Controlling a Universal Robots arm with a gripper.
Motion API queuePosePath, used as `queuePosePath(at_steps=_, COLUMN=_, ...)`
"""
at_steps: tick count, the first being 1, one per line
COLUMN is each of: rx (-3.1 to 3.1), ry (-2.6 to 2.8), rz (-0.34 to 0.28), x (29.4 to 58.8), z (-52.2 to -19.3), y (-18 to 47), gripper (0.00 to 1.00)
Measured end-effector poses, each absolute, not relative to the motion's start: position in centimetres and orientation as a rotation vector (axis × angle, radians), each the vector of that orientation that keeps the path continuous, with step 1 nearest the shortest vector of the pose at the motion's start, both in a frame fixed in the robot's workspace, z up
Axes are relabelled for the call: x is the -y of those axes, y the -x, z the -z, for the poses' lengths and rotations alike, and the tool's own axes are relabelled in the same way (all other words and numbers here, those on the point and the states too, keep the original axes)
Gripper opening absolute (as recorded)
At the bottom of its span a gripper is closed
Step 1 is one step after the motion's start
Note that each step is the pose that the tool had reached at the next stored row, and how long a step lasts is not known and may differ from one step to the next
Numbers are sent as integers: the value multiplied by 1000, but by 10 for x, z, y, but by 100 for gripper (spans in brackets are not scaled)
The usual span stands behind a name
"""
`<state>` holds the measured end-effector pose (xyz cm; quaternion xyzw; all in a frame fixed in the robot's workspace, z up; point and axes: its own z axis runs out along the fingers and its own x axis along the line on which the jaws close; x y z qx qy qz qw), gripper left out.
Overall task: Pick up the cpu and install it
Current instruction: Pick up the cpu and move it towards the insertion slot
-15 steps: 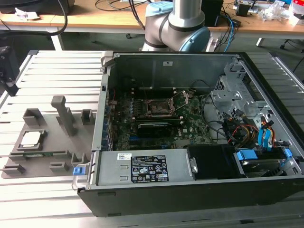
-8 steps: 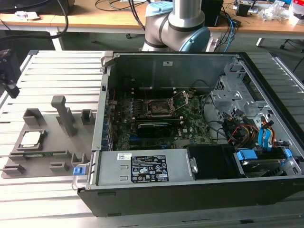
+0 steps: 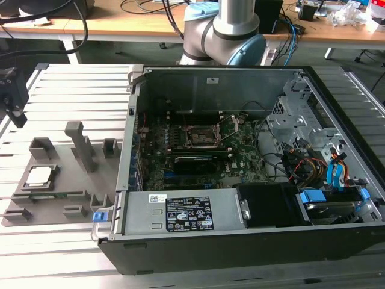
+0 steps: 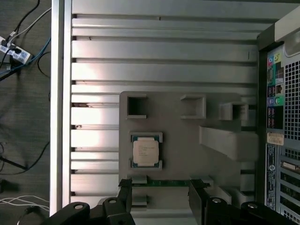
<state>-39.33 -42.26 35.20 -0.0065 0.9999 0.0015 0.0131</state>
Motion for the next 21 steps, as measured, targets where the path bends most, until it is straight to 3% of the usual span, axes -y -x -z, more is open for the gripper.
queuePosePath(at_steps=21, rx=-3115, ry=20, rz=-5, x=423, z=-331, y=393, gripper=60)
